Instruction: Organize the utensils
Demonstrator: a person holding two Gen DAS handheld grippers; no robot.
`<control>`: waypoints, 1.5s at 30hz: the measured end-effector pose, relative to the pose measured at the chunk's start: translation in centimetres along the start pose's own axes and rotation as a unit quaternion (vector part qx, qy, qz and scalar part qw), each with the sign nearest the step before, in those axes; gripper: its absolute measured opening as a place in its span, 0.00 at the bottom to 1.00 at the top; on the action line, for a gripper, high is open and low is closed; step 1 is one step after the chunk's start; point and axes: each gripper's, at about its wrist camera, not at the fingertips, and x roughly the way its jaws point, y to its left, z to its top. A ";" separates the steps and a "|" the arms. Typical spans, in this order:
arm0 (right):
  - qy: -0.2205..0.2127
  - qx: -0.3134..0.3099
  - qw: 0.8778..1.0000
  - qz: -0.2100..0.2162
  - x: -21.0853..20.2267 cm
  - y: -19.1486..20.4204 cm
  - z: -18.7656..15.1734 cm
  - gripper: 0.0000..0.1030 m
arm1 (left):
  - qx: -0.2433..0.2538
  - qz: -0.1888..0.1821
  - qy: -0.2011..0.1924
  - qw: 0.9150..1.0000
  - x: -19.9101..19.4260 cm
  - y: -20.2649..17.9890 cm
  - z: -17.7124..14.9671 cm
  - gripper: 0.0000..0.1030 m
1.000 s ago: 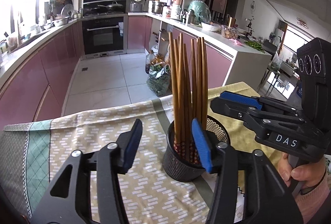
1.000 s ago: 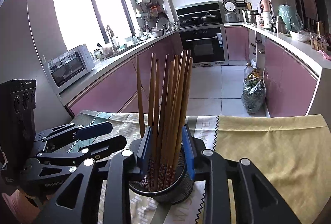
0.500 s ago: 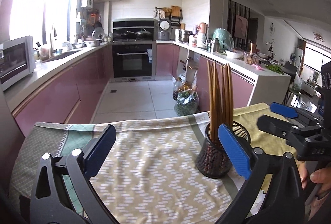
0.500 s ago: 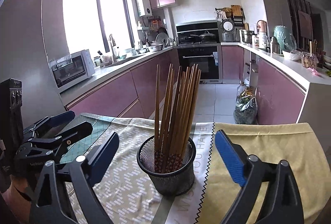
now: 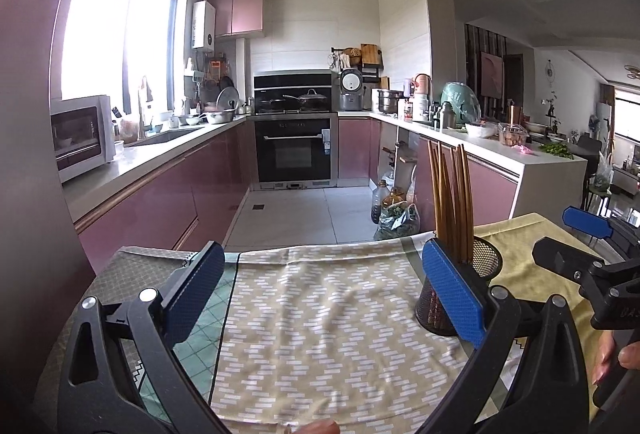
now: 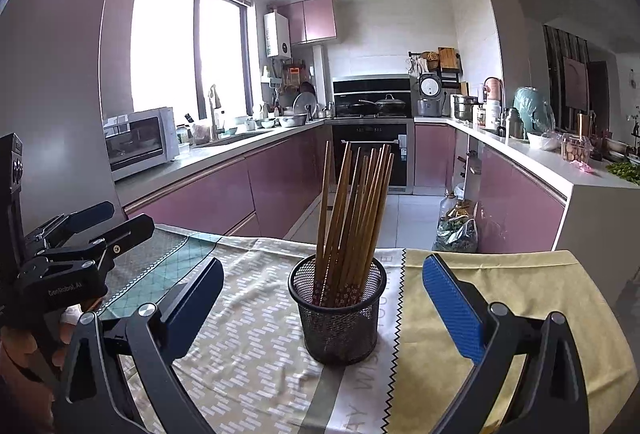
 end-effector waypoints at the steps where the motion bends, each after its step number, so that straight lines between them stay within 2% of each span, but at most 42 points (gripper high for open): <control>1: -0.004 -0.002 1.000 -0.001 -0.2 0.2 -0.1 0.94 | -0.001 0.002 -0.002 1.000 -0.4 0.1 0.1 0.95; 10: -0.011 -0.009 1.000 -0.001 -0.9 1.5 -0.4 0.94 | -0.006 0.003 -0.023 1.000 -3.1 0.6 0.3 0.95; 45: -0.013 -0.007 1.000 0.005 -1.2 2.3 -0.6 0.94 | -0.001 0.011 -0.021 1.000 -4.0 0.2 -0.5 0.95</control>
